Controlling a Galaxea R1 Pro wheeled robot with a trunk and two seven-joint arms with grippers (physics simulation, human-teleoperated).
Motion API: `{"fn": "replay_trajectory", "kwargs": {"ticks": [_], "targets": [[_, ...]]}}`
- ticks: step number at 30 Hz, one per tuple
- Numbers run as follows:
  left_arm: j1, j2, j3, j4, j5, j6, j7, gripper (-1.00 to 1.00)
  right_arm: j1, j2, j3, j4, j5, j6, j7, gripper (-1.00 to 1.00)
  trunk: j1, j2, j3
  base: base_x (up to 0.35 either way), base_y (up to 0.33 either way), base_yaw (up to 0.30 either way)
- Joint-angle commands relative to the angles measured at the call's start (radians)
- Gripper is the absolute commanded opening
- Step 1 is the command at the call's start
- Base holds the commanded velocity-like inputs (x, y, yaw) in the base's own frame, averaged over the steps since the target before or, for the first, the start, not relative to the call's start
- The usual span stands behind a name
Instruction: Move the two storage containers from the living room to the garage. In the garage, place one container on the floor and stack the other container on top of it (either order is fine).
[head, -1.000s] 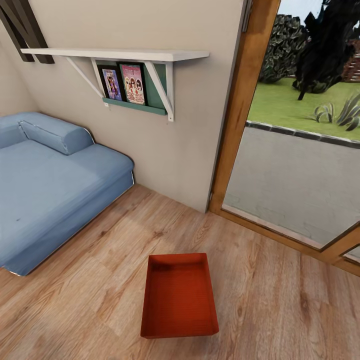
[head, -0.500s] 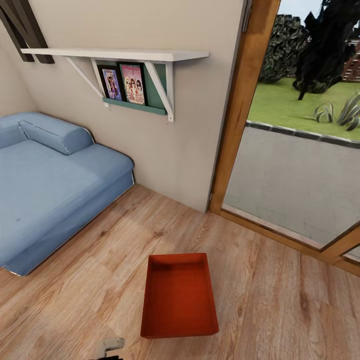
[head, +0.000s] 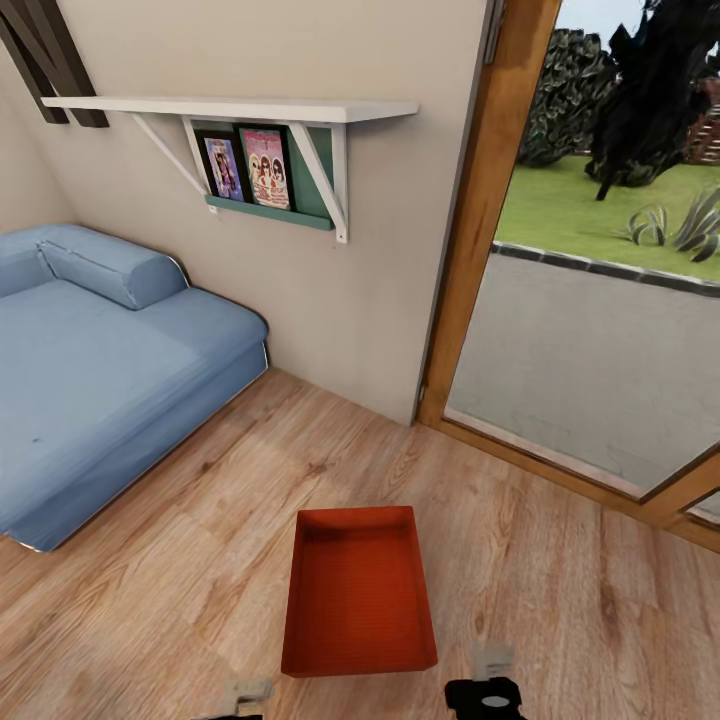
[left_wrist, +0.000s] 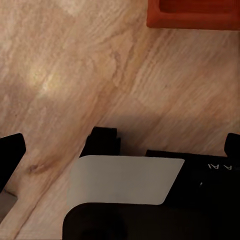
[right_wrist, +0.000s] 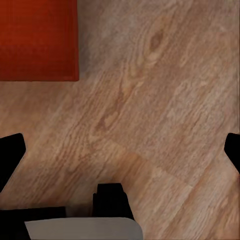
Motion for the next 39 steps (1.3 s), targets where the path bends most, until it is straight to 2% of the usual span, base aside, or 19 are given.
{"fn": "replay_trajectory", "kwargs": {"ticks": [1, 3, 6, 8, 12, 18, 31, 35, 39], "targets": [[-0.005, -0.001, 0.002, 0.001, -0.007, 0.004, 0.004, 1.0, -0.013, 0.002, 0.008, 0.0, -0.017, 0.001, -0.018, 1.0, 0.0, 0.0, -0.001, 0.0, 0.0, 0.0], [-0.01, -0.001, 0.002, 0.004, -0.017, -0.01, 0.004, 1.0, -0.025, 0.005, 0.008, 0.0, -0.033, -0.003, -0.029, 1.0, 0.0, 0.0, -0.001, 0.0, 0.0, 0.0], [-0.018, -0.002, 0.002, -0.008, -0.023, -0.099, 0.022, 1.0, -0.033, 0.009, 0.009, -0.007, -0.054, -0.009, -0.039, 1.0, 0.0, 0.0, -0.001, 0.0, 0.0, 0.0], [-0.029, -0.001, 0.002, -0.011, -0.024, -0.114, 0.046, 1.0, -0.035, 0.01, 0.009, -0.013, -0.058, -0.011, -0.04, 1.0, 0.0, 0.0, -0.001, 0.0, 0.0, 0.0], [-0.043, 0.005, 0.001, -0.033, -0.026, -0.092, 0.066, 1.0, -0.036, 0.014, 0.009, -0.019, -0.055, -0.01, -0.04, 1.0, 0.0, 0.0, -0.001, 0.0, 0.0, 0.0], [-0.046, 0.014, 0.004, -0.085, -0.022, -0.078, 0.064, 1.0, -0.036, 0.015, 0.009, -0.032, -0.051, -0.002, -0.04, 1.0, 0.0, 0.0, -0.001, 0.0, 0.0, 0.0], [-0.047, 0.014, 0.005, -0.107, -0.026, -0.072, 0.064, 1.0, -0.036, 0.015, 0.01, -0.036, -0.05, -0.001, -0.033, 1.0, 0.0, 0.0, -0.001, 0.0, 0.0, 0.0], [-0.047, 0.009, 0.007, -0.131, -0.017, -0.07, 0.064, 1.0, -0.036, 0.005, 0.011, -0.043, -0.05, -0.001, -0.031, 1.0, 0.0, 0.0, -0.001, 0.0, 0.0, 0.0], [-0.047, 0.01, 0.007, -0.13, -0.016, -0.071, 0.064, 1.0, -0.035, 0.005, 0.011, -0.054, -0.05, 0.003, -0.029, 1.0, 0.015, -0.028, -0.013, 0.0, 0.0, 0.0]]}}
